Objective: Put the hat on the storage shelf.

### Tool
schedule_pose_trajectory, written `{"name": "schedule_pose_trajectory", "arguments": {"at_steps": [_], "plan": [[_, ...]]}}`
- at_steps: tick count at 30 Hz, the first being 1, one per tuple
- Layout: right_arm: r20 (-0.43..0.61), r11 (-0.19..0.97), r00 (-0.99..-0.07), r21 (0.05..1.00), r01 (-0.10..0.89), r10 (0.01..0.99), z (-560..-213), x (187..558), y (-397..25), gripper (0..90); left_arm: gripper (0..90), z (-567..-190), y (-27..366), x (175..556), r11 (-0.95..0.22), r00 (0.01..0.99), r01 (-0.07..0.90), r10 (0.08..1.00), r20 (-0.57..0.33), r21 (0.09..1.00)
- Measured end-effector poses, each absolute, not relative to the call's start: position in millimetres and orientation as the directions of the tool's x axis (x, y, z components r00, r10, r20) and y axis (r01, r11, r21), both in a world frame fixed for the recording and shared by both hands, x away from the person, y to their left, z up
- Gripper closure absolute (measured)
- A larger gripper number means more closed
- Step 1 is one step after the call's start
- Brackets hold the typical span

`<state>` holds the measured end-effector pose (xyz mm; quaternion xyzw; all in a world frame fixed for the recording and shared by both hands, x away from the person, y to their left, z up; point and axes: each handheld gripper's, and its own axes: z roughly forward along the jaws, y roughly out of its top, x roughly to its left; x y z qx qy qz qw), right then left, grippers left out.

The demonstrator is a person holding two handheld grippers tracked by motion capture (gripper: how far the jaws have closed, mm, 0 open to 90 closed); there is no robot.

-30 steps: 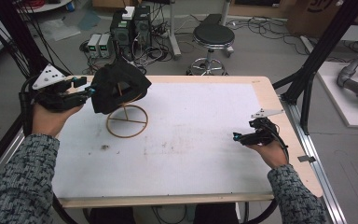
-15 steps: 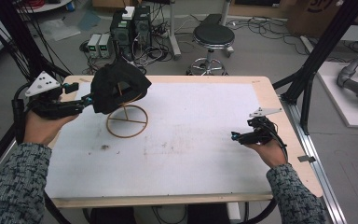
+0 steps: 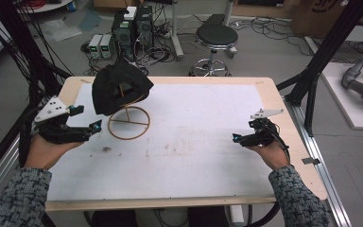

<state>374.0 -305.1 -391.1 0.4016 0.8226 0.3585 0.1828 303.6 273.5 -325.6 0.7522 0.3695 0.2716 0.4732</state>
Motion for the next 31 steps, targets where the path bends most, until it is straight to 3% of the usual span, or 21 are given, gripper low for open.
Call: {"name": "schedule_pose_trajectory", "arguments": {"at_steps": [9,31], "plan": [[-0.015,0.425,-0.613,0.734,0.530,0.790,-391,373,-305,10.6,18.1,-356,276,295,-0.289,0.564,0.372,0.825,0.033,0.882],[-0.027,0.438,-0.621,0.733,0.521,0.784,-390,371,-301,10.6,18.0,-364,264,296,-0.318,0.592,0.371,0.805,0.041,0.872]]}}
